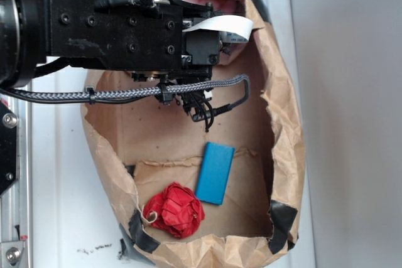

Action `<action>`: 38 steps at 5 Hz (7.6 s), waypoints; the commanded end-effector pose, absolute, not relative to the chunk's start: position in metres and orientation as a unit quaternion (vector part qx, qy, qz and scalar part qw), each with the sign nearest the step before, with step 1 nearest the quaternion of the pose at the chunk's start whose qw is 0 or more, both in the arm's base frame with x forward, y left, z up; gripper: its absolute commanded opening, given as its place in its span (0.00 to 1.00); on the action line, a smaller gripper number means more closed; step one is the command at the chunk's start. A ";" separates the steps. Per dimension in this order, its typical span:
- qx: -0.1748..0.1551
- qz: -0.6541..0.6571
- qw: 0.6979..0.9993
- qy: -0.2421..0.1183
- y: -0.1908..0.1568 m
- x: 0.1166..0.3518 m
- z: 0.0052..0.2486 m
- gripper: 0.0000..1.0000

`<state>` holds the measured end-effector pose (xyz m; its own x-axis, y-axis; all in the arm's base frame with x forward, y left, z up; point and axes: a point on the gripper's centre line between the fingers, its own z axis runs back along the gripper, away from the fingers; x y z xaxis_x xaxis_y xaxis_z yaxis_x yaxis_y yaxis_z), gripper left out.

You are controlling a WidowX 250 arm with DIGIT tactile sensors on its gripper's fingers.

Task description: Grab the pink bunny.

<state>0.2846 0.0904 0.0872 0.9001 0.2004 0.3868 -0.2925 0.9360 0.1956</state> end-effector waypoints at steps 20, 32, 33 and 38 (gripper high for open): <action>0.267 0.060 0.938 -0.211 0.157 0.329 0.063 0.00; 0.221 0.020 0.954 -0.204 0.148 0.317 0.070 1.00; 0.230 0.009 0.953 -0.196 0.146 0.315 0.059 1.00; 0.270 0.026 0.940 -0.206 0.154 0.317 0.048 0.00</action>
<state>0.3215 0.1390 0.0430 0.9106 -0.0823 0.4051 -0.1437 0.8558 0.4970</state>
